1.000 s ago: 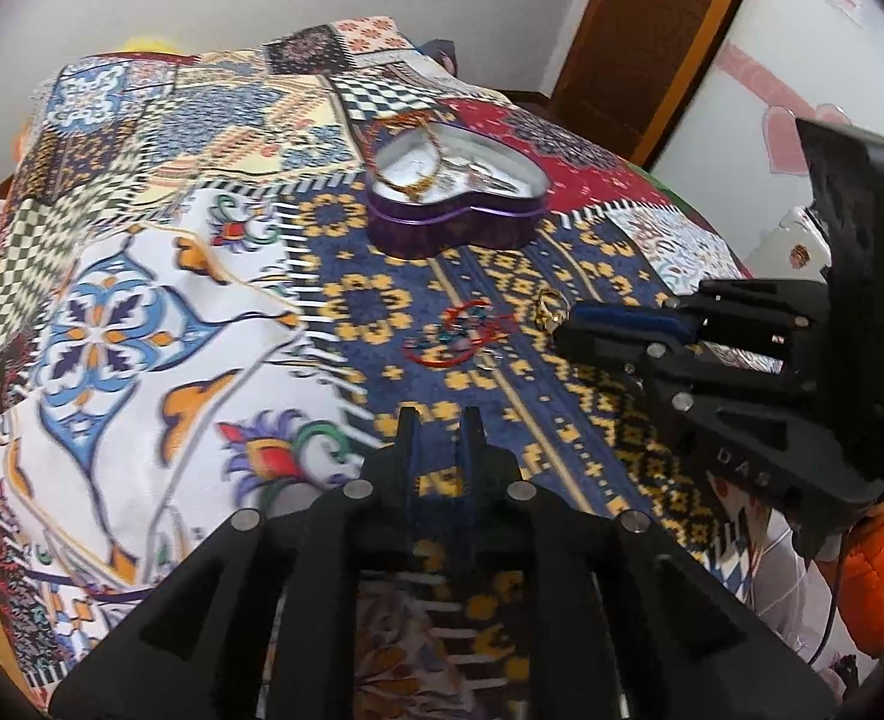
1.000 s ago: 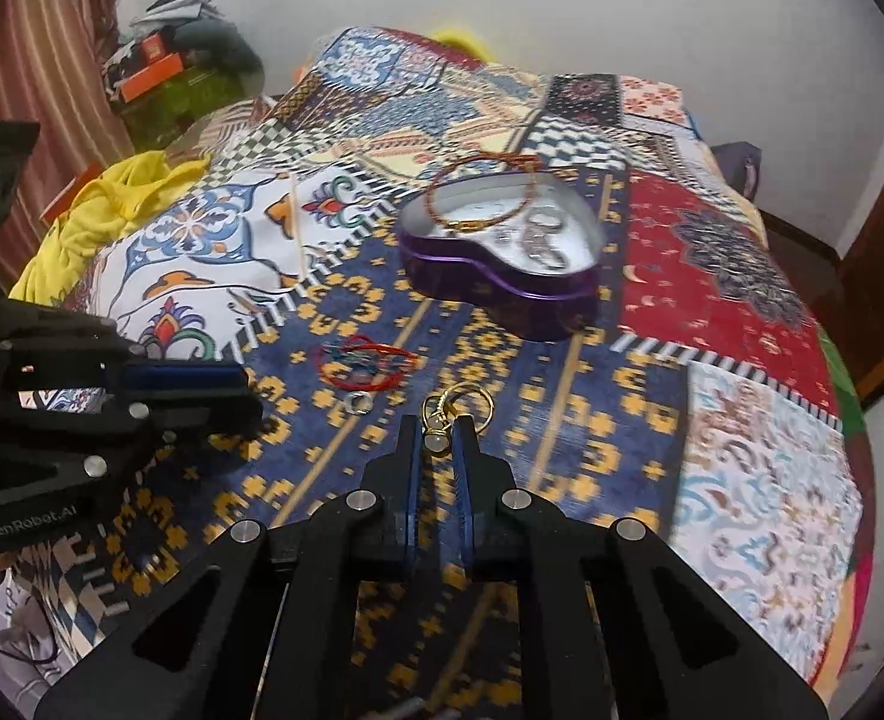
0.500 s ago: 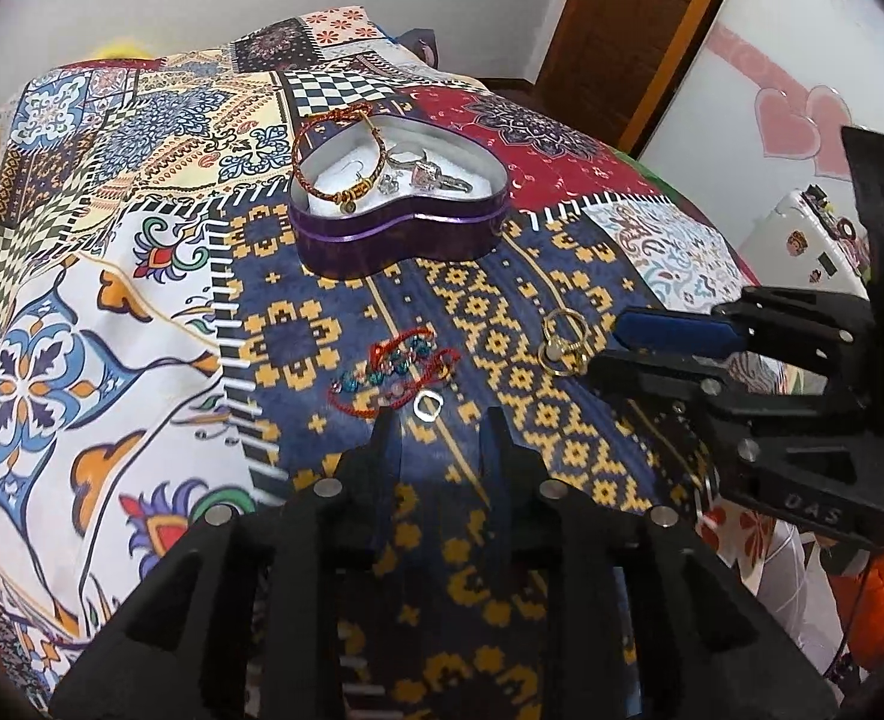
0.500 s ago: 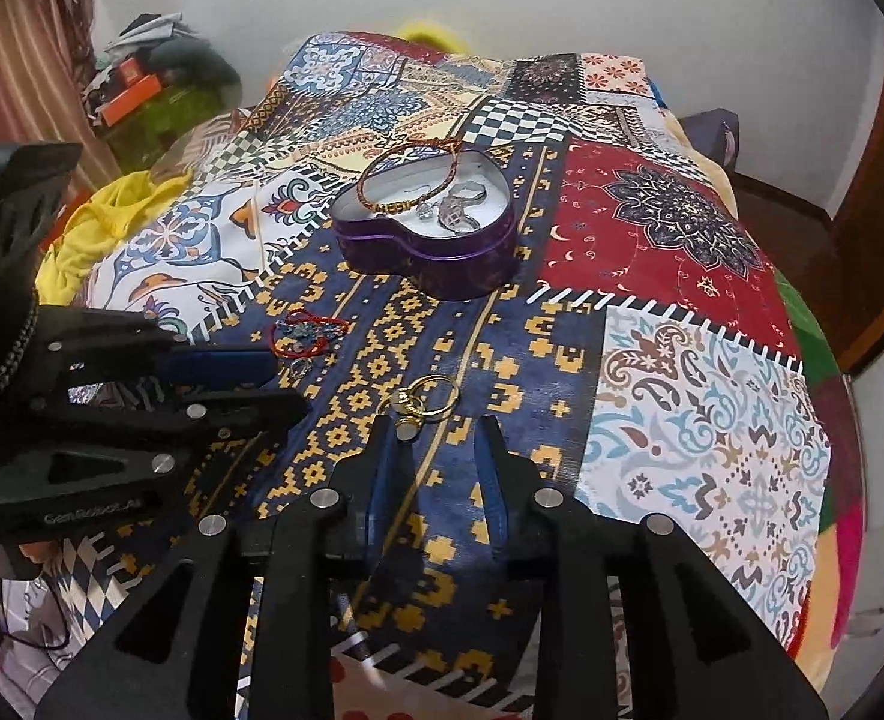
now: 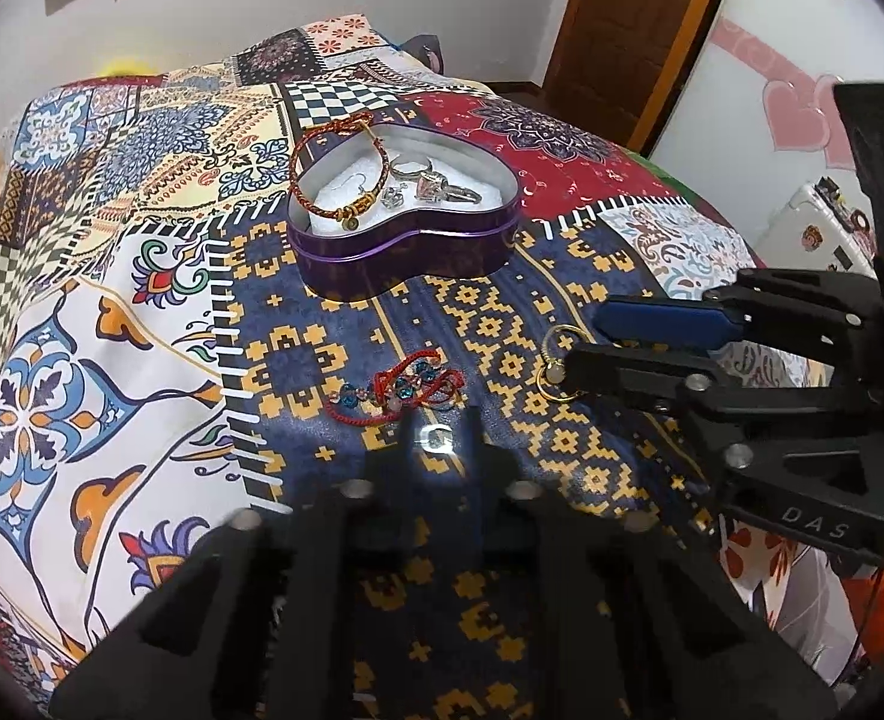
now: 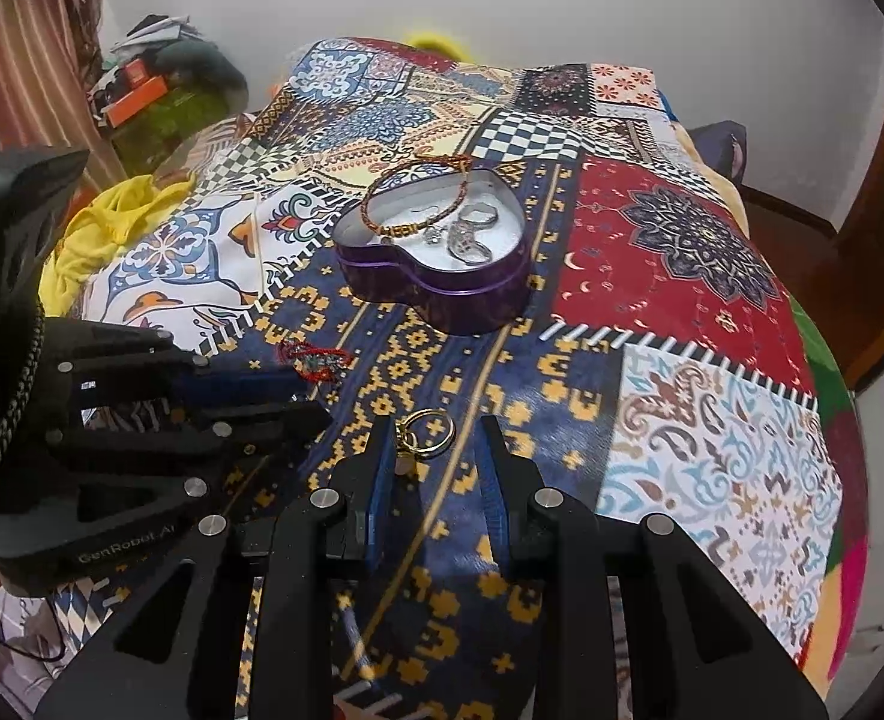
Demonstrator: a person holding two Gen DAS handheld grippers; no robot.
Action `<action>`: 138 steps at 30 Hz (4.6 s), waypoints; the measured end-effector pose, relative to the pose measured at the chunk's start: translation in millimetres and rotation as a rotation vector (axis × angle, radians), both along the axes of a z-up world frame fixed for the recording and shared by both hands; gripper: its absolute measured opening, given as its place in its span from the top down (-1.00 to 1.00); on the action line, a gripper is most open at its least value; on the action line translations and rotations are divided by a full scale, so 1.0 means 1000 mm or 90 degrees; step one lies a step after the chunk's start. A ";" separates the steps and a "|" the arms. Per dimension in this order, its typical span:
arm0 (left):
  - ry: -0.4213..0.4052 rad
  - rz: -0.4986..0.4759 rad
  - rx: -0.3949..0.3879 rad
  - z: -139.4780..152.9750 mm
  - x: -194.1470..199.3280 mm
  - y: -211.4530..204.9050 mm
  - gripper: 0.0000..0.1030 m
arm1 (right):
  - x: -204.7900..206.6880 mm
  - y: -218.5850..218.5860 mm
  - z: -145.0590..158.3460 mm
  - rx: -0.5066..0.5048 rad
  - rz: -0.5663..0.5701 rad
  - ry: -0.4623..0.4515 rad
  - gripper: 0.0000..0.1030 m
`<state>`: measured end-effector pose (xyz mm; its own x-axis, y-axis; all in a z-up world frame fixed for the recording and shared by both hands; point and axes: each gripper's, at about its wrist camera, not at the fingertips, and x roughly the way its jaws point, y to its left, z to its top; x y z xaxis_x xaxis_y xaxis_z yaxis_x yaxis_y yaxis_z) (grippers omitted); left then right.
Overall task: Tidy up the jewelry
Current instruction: 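Grasp a gold ring with the right tool, then lift the gold ring toward the heart tin with the right tool, then lower the gold ring into the heart tin and open the right tool, then withdraw the right tool to a second gold ring on the cover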
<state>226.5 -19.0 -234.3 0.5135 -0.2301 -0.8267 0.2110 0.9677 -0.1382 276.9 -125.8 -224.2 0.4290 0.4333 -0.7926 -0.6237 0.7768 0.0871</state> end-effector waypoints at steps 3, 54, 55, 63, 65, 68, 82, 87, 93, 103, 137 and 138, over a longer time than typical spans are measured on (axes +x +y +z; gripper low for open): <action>-0.002 -0.004 -0.002 0.000 0.001 0.001 0.85 | 0.000 0.005 -0.002 -0.008 0.010 -0.002 0.53; -0.162 0.042 -0.025 0.100 0.025 0.027 0.85 | 0.030 0.003 0.070 0.111 -0.044 -0.117 0.54; -0.162 0.040 -0.025 0.099 0.028 0.027 0.85 | 0.032 0.003 0.069 0.111 -0.044 -0.115 0.54; -0.146 0.040 -0.019 0.085 0.053 0.028 0.85 | 0.053 0.009 0.057 0.109 -0.040 -0.087 0.54; -0.139 0.042 -0.019 0.080 0.059 0.029 0.85 | 0.058 0.012 0.053 0.103 -0.036 -0.081 0.54; -0.119 0.042 -0.026 0.071 0.070 0.033 0.85 | 0.065 0.014 0.046 0.096 -0.035 -0.069 0.54; -0.067 0.033 -0.039 0.044 0.098 0.037 0.85 | 0.082 0.022 0.030 0.069 -0.013 -0.035 0.54; -0.062 0.031 -0.042 0.041 0.098 0.037 0.85 | 0.085 0.026 0.026 0.059 -0.007 -0.024 0.54; -0.064 0.028 -0.050 0.046 0.095 0.038 0.84 | 0.082 0.028 0.029 0.040 -0.002 -0.032 0.51; -0.096 0.048 -0.042 0.075 0.069 0.045 0.61 | 0.065 0.022 0.048 0.033 -0.014 -0.066 0.38; -0.001 0.038 -0.009 0.036 -0.018 0.046 0.23 | -0.006 0.004 -0.004 -0.006 -0.020 0.009 0.35; -0.001 0.039 -0.006 0.034 -0.019 0.046 0.15 | -0.007 0.005 -0.004 -0.010 -0.017 0.004 0.35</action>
